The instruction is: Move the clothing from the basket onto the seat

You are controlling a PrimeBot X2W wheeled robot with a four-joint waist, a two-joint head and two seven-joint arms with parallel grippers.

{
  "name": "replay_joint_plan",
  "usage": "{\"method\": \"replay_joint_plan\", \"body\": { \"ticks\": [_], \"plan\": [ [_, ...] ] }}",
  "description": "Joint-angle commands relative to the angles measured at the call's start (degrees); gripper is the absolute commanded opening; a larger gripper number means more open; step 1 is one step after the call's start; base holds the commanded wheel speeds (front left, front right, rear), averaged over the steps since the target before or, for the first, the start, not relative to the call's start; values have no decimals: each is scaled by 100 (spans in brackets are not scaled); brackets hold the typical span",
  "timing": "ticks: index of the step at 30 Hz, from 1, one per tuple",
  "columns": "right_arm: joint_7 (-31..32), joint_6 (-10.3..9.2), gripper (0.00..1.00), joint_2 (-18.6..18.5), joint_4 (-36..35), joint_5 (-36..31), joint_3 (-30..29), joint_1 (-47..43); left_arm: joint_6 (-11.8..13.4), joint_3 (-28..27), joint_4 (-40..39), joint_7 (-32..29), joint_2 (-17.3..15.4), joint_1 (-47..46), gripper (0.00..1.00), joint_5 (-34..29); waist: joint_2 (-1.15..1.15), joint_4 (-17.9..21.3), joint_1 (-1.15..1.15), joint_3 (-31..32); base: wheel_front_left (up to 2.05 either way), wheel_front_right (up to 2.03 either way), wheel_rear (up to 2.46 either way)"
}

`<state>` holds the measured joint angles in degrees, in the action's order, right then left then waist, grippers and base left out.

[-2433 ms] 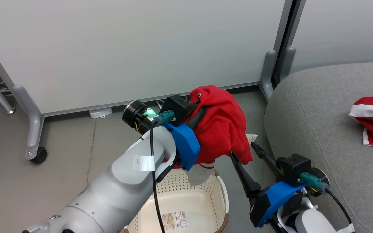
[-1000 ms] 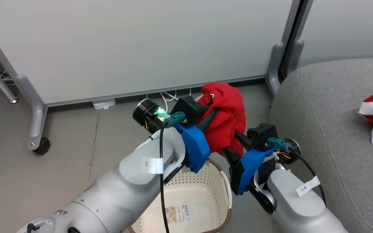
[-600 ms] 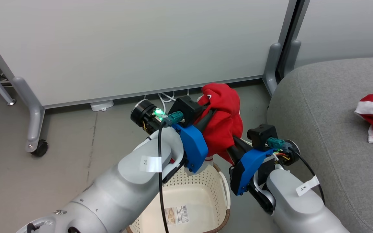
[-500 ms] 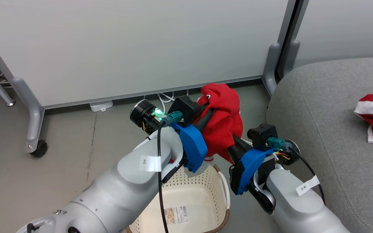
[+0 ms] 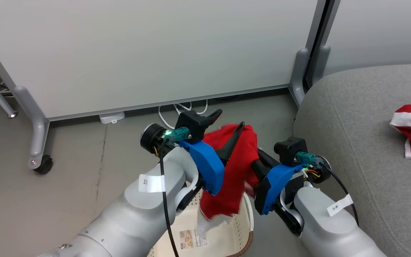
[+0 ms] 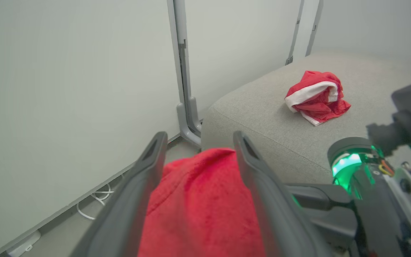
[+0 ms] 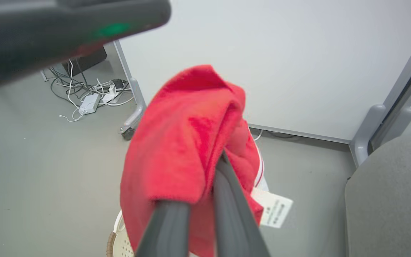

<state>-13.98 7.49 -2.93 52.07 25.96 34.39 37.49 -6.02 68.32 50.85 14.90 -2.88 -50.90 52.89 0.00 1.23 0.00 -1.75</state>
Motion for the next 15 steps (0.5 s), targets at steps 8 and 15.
{"method": "replay_joint_plan", "body": {
  "ticks": [8,15],
  "plan": [
    [-96,1,0,8,77,0,-90,112,193,-935,-771,34,-363,855,100,-397,0,-52,0,-19,0,0,0],
    [-114,1,0,7,47,-7,-144,81,157,-1881,-1742,31,-884,1970,100,-1088,0,-26,0,-16,0,0,0]
  ]
}}
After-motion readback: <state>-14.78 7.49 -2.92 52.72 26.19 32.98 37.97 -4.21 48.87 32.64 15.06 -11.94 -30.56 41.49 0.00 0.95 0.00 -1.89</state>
